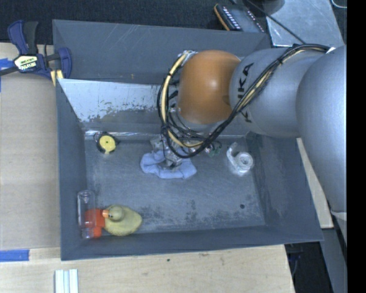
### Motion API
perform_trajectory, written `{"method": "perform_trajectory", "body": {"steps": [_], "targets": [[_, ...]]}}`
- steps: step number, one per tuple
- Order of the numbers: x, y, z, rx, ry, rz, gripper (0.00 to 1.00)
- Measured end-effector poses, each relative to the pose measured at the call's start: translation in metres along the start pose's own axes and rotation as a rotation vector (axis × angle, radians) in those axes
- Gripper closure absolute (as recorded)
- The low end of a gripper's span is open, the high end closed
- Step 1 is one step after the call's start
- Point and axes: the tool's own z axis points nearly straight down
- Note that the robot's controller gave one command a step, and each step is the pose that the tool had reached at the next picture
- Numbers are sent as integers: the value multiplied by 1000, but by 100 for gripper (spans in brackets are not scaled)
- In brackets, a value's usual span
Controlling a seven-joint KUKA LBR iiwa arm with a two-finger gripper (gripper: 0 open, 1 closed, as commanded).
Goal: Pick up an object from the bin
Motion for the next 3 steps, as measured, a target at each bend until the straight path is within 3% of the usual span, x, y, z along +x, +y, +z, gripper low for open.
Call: {"method": "perform_trajectory", "body": {"steps": [3], "targets": [[0, 0, -2, 0, -1, 2, 100]]}}
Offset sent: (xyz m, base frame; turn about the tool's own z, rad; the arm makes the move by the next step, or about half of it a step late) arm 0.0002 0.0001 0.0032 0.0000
